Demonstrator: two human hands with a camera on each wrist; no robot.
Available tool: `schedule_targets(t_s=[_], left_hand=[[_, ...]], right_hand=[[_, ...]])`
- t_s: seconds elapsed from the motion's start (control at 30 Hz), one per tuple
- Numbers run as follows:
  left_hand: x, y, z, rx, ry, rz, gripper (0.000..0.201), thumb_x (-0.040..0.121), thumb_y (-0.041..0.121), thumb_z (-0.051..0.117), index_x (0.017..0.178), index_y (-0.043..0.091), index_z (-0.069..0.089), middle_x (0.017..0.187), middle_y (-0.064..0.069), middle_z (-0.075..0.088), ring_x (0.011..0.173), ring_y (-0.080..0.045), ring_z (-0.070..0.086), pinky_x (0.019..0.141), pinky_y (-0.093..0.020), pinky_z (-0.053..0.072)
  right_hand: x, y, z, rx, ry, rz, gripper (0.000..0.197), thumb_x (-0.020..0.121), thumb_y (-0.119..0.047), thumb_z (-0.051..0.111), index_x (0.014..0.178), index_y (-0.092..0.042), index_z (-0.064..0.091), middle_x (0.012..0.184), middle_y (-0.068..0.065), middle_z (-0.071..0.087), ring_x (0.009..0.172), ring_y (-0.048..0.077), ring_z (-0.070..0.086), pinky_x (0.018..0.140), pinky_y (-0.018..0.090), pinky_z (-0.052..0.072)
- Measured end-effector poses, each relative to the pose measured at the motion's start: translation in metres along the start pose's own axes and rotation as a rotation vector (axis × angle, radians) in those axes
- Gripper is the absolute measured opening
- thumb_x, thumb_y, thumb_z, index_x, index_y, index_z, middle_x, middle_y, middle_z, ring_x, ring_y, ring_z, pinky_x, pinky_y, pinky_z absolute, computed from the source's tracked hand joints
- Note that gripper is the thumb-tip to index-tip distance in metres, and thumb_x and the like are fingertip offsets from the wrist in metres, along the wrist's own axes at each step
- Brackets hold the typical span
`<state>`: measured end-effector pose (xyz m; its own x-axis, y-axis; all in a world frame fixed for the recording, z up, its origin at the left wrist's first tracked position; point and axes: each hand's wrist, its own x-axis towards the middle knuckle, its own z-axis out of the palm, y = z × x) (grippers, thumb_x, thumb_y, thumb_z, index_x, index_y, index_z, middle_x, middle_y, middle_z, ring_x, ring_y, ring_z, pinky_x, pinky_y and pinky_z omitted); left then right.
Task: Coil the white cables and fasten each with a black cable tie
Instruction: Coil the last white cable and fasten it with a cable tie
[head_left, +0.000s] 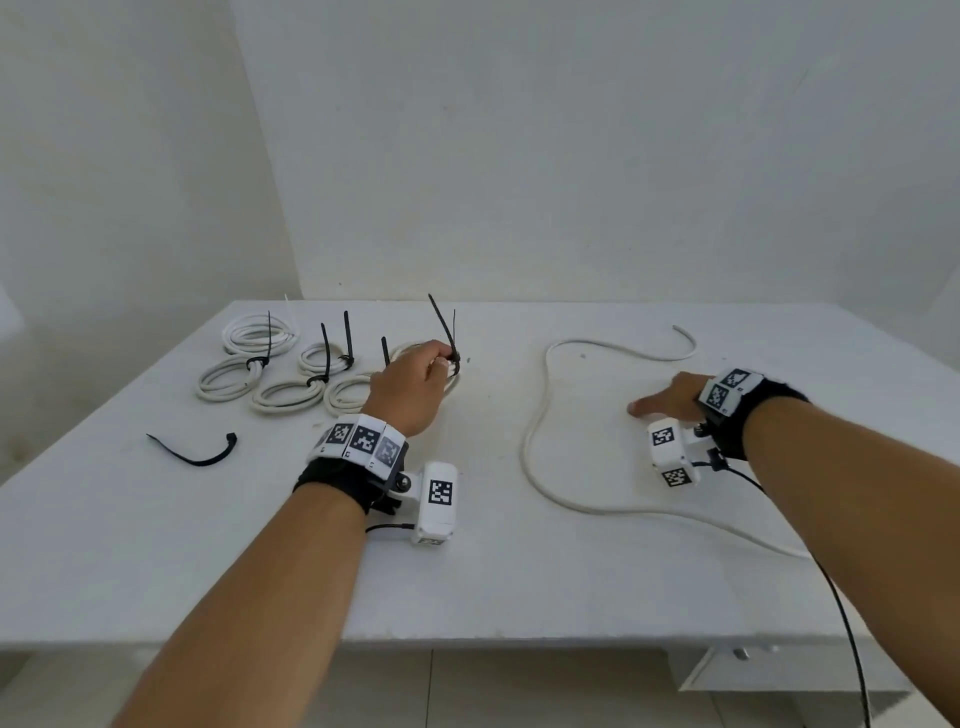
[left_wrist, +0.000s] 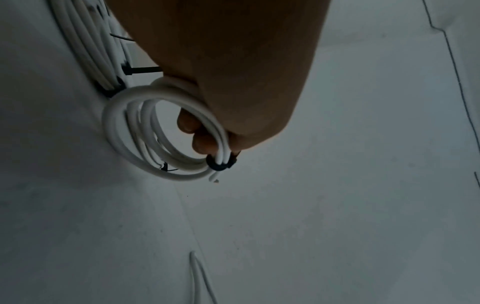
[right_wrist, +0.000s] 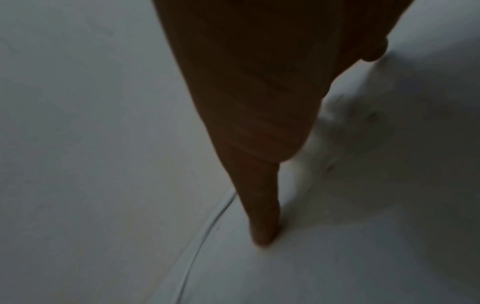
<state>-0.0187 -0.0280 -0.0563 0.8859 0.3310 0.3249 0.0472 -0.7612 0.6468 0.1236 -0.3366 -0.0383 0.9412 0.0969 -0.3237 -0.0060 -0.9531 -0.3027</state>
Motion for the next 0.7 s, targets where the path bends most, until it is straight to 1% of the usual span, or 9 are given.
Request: schedule_targets(t_s=[0.03,0.1,0.2,0.3,0.4,0.47,0.5,0.6,0.7], left_hand=[[0.001,0.002,0.0,0.073,-0.003,-0.007,0.031,0.103,0.027,0.036,0.121,0.028,0.061,0.11,0.003,0.067,0.108,-0.023,0.059,0.099,-0.04,0.037],[0.004,0.006,0.0,0.175,0.012,-0.01,0.033,0.104,0.028,0.034,0.123,0.031,0.061,0.112,0.005,0.07,0.111,-0.02,0.058,0.098,-0.038,0.03],[0.009,0.014,-0.004,0.316,0.034,0.019,0.034,0.103,0.029,0.037,0.124,0.035,0.063,0.112,0.007,0.071,0.115,-0.02,0.058,0.091,-0.036,0.024],[0.01,0.017,-0.006,0.389,-0.027,0.023,0.033,0.102,0.029,0.041,0.124,0.037,0.064,0.117,0.009,0.07,0.117,-0.02,0.057,0.096,-0.036,0.026],[0.01,0.017,-0.004,0.502,-0.164,-0.048,0.028,0.097,0.03,0.047,0.122,0.036,0.06,0.122,0.01,0.066,0.119,-0.02,0.055,0.095,-0.036,0.029],[0.011,0.015,-0.003,0.518,-0.226,-0.134,0.024,0.093,0.032,0.057,0.117,0.028,0.055,0.12,0.006,0.065,0.116,-0.022,0.057,0.096,-0.036,0.033],[0.012,0.013,-0.002,0.502,-0.24,-0.158,0.023,0.091,0.031,0.061,0.112,0.025,0.053,0.118,0.004,0.065,0.113,-0.022,0.058,0.096,-0.035,0.037],[0.013,0.013,-0.001,0.437,-0.244,-0.133,0.014,0.089,0.026,0.065,0.099,0.021,0.056,0.113,0.006,0.063,0.1,-0.016,0.056,0.088,-0.028,0.043],[0.011,0.018,-0.001,0.436,-0.252,-0.087,0.013,0.089,0.022,0.065,0.101,0.016,0.063,0.102,0.007,0.059,0.096,-0.014,0.054,0.078,-0.021,0.037]], right_hand=[[0.002,0.007,-0.002,0.017,-0.025,0.014,0.074,0.079,-0.059,0.072,0.127,-0.004,0.056,0.11,0.011,0.064,0.106,0.031,0.061,0.085,0.033,0.048],[0.005,0.013,-0.006,-0.005,-0.057,0.015,0.069,0.072,-0.066,0.074,0.108,-0.008,0.062,0.096,0.008,0.065,0.101,0.03,0.063,0.089,0.034,0.05],[0.005,0.015,-0.01,-0.019,-0.101,0.009,0.055,0.074,-0.067,0.071,0.087,-0.013,0.066,0.106,0.012,0.069,0.105,0.031,0.064,0.098,0.038,0.049],[0.006,0.016,-0.01,0.021,-0.142,0.024,0.056,0.072,-0.067,0.073,0.084,-0.013,0.067,0.109,0.015,0.069,0.105,0.033,0.065,0.099,0.043,0.051],[0.01,0.017,-0.009,0.027,-0.174,0.021,0.068,0.063,-0.073,0.075,0.091,-0.012,0.068,0.114,0.017,0.068,0.105,0.033,0.065,0.1,0.045,0.05],[0.011,0.019,-0.01,0.022,-0.182,0.014,0.103,0.033,-0.082,0.078,0.106,-0.01,0.068,0.115,0.016,0.068,0.105,0.032,0.065,0.1,0.046,0.05],[0.012,0.02,-0.009,0.047,-0.181,0.009,0.117,0.025,-0.083,0.078,0.116,-0.01,0.066,0.119,0.016,0.067,0.109,0.032,0.064,0.101,0.046,0.049],[0.005,0.023,-0.004,0.068,-0.113,0.049,0.121,0.061,-0.076,0.075,0.151,-0.007,0.032,0.154,0.018,0.038,0.14,0.035,0.039,0.112,0.047,0.036],[0.003,0.027,-0.002,0.079,-0.087,0.065,0.123,0.073,-0.074,0.067,0.158,-0.016,-0.001,0.165,0.013,0.004,0.152,0.032,0.01,0.12,0.045,0.02]])
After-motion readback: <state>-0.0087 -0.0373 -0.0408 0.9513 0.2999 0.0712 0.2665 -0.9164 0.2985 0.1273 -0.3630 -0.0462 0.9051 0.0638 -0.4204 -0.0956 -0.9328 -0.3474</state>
